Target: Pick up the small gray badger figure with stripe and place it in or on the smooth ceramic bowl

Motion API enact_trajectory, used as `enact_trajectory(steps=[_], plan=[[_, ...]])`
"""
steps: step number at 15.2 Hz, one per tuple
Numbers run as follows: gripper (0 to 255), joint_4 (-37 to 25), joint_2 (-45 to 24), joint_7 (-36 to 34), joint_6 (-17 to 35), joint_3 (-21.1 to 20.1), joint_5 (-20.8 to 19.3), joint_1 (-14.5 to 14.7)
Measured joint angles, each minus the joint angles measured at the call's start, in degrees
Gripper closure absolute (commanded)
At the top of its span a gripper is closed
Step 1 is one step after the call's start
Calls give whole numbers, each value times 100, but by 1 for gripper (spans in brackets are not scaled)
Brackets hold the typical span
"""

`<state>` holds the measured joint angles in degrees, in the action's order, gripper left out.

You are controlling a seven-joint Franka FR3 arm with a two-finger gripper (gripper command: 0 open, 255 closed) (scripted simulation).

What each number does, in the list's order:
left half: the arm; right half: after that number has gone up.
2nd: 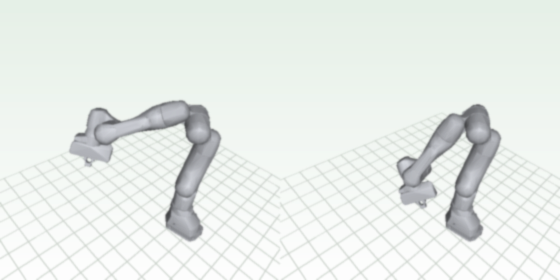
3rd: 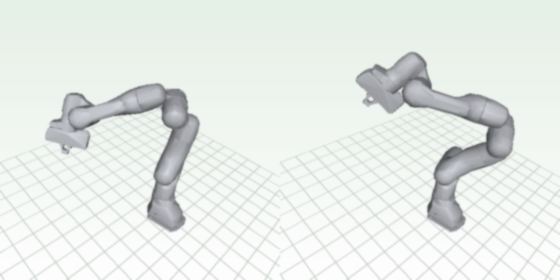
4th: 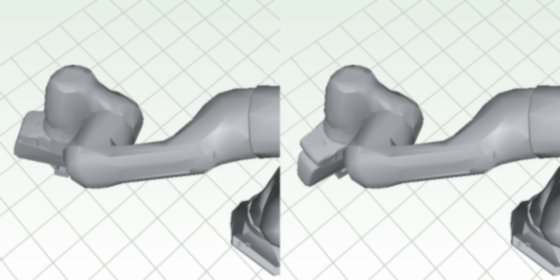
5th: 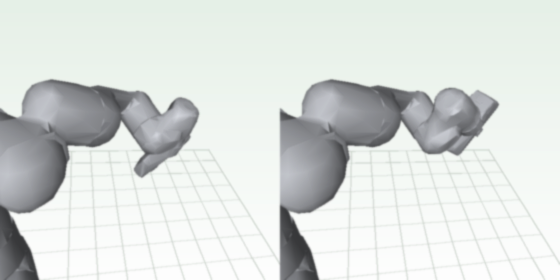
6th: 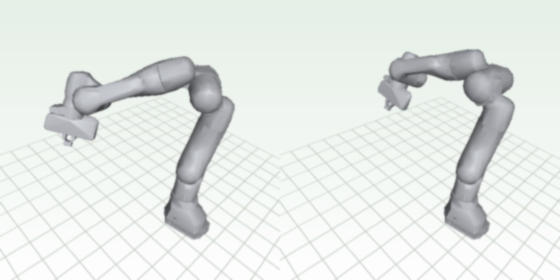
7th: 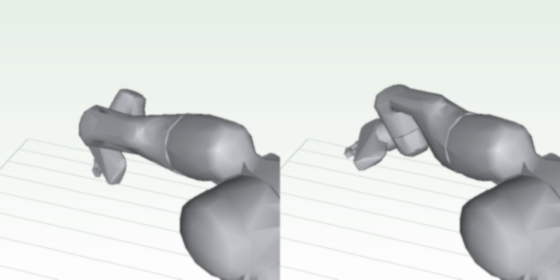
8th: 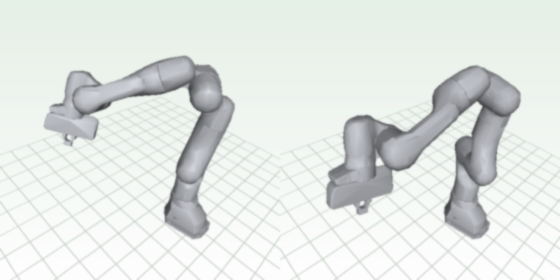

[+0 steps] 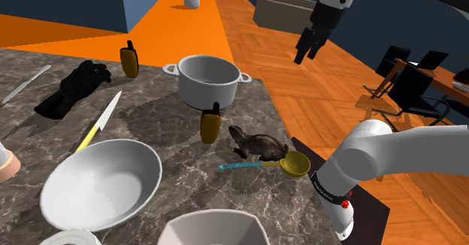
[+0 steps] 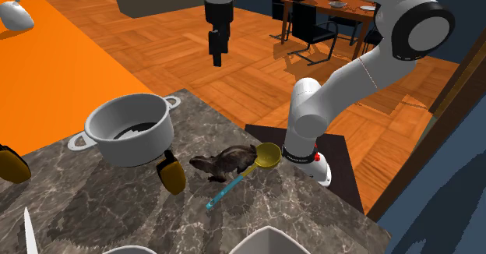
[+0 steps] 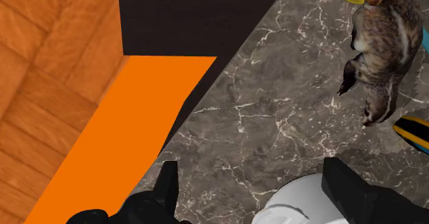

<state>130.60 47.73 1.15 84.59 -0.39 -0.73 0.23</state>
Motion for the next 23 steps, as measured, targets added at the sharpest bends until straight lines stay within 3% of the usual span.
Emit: enact_trajectory(steps=[4, 12, 23], plan=[[0, 261, 50, -167, 213, -203, 157, 91], [0, 1237, 76, -762, 1207, -1009, 779, 494], [0, 1783, -849, -1582, 2817, -2299, 1571, 1027]])
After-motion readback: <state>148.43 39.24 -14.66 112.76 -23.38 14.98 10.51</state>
